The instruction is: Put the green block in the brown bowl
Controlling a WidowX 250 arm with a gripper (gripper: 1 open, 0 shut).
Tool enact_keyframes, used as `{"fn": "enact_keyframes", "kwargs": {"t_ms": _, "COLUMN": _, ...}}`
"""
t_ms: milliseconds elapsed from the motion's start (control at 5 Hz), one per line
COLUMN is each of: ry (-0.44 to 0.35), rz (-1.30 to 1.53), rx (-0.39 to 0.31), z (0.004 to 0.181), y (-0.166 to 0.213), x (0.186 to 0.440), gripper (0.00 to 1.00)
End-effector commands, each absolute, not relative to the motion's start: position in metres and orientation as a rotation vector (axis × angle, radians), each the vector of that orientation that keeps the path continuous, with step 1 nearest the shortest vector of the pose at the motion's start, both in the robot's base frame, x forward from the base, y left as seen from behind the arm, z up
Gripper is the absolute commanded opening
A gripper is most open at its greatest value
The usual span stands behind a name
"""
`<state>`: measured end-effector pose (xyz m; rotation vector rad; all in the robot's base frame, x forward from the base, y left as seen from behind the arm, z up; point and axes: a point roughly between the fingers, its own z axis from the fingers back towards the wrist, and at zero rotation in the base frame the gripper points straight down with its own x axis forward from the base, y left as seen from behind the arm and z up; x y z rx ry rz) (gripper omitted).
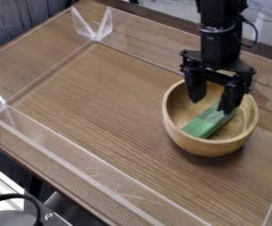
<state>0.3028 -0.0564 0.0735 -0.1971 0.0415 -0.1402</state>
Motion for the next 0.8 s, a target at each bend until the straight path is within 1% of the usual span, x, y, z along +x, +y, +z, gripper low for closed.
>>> {"fn": "enact_keyframes", "kwargs": {"t_ms": 0, "ry": -0.034, "rz": -0.117, "rx": -0.217, "z": 0.096, "y": -0.054, "x": 0.310, "gripper": 1.00}}
{"fn": "enact_keyframes", "kwargs": {"t_ms": 200, "ry": -0.051, "rz": -0.099, "rx": -0.233, "z": 0.102, "y": -0.053, "x": 0.307, "gripper": 1.00}}
{"fn": "enact_keyframes", "kwargs": {"t_ms": 400, "ry": -0.084, "rz": -0.075, "rx": -0.249, "z": 0.116, "y": -0.050, "x": 0.304, "gripper": 1.00}}
{"fn": "enact_keyframes", "kwargs": {"t_ms": 600, "ry": -0.106, "rz": -0.065, "rx": -0.255, "z": 0.150, "y": -0.045, "x": 0.307, "gripper": 1.00}}
